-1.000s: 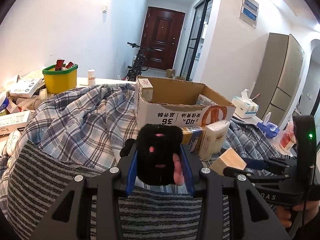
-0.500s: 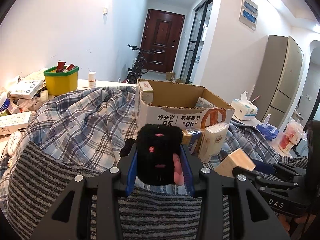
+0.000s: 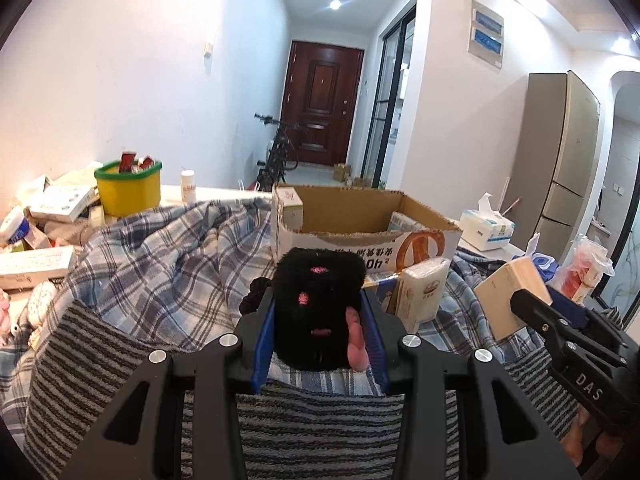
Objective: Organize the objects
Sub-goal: 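Lift both held items and carry them over the cardboard box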
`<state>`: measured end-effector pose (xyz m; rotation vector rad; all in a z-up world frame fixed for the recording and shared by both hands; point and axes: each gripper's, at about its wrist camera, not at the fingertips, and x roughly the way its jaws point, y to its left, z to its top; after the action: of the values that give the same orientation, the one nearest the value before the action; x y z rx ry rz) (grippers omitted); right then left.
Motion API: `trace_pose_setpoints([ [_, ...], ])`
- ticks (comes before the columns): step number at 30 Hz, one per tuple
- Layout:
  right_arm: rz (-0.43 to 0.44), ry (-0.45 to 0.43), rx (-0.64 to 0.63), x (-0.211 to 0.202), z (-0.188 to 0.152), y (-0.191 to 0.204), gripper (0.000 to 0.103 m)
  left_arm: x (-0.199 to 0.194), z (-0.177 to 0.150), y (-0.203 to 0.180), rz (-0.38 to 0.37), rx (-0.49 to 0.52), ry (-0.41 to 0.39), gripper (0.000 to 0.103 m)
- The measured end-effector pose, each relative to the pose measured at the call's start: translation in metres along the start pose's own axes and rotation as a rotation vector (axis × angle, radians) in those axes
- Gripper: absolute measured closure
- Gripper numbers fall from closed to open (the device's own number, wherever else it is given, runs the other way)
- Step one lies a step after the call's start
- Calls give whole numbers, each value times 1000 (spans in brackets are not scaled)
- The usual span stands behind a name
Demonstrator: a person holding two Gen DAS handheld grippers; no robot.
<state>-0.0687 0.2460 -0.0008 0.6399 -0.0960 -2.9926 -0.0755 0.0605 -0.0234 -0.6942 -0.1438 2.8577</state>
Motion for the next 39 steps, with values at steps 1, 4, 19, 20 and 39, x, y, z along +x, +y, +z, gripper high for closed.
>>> trace_pose_setpoints([
  [1, -5, -21, -17, -4, 0, 3, 52, -2, 0, -2, -2, 10, -12, 61],
  [4, -15, -71, -74, -13, -1, 15, 52, -7, -1, -8, -2, 40, -37, 61],
  [19, -36, -115, -105, -21, -2, 19, 52, -25, -1, -10, -20, 43, -118, 61],
  [20, -27, -117, -105, -21, -2, 19, 52, -25, -1, -13, -21, 55, -115, 61],
  [39, 64, -324, -133, -56, 125, 22, 52, -68, 113, -23, -55, 65, -293, 61],
])
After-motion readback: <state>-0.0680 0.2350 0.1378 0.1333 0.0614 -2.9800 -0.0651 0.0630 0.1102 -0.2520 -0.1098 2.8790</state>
